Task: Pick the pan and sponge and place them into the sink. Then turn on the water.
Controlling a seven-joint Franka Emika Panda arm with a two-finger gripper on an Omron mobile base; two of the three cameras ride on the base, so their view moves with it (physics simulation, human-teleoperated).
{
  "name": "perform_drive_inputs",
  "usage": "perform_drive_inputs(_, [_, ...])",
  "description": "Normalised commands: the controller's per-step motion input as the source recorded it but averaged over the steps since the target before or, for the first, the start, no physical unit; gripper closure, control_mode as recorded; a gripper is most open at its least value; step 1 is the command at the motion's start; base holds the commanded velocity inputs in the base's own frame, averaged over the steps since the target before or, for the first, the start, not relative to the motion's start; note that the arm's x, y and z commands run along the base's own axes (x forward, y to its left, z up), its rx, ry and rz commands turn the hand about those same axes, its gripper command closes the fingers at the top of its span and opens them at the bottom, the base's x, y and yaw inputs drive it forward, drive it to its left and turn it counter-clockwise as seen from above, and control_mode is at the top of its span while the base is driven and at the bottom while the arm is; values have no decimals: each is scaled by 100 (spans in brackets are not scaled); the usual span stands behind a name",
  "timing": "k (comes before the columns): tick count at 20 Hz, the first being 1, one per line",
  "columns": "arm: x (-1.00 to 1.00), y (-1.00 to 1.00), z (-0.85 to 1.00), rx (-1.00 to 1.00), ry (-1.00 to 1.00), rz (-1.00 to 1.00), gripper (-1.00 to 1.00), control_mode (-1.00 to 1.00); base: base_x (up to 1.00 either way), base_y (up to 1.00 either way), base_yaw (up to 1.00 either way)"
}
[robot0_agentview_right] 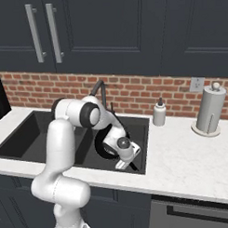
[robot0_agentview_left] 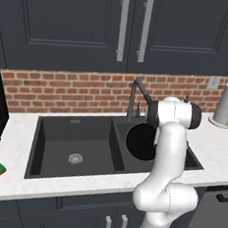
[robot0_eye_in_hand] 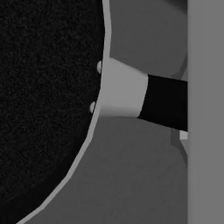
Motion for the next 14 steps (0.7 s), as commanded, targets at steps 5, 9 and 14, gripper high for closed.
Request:
perform_drive_inputs(5, [-26, 0, -26, 0, 12, 18, 100, -100, 0, 0, 0])
perform_drive_inputs(9, [-41, 0, -10, 5, 15, 21, 100, -100, 0, 0, 0])
perform_drive_inputs(14, [-56, 0, -7, 5, 11, 18, 100, -100, 0, 0, 0])
